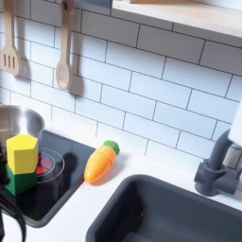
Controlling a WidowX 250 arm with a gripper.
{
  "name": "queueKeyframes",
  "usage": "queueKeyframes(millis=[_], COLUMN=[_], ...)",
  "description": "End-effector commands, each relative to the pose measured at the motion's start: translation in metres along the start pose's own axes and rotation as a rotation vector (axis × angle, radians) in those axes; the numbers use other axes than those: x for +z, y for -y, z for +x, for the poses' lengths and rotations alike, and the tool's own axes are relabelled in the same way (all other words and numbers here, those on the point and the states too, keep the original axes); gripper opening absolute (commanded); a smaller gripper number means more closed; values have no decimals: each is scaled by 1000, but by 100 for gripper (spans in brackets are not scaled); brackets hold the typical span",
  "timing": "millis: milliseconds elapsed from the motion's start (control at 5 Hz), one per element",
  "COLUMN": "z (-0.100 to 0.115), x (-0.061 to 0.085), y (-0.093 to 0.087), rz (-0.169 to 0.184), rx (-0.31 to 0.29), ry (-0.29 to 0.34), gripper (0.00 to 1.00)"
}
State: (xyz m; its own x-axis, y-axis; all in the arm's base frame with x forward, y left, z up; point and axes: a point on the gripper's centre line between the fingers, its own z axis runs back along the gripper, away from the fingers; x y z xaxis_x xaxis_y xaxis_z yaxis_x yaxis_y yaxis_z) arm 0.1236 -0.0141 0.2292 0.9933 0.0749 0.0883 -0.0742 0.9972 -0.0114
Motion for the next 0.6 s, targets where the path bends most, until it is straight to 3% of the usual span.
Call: queueKeyframes(millis=[0, 200, 400], z=[13, 27, 46], x=[-19, -31, -38], y=[-4, -9, -19], rz=[26, 34, 33], rx=[41, 65, 135], ry=[4, 58, 104], gripper=[100, 100, 100])
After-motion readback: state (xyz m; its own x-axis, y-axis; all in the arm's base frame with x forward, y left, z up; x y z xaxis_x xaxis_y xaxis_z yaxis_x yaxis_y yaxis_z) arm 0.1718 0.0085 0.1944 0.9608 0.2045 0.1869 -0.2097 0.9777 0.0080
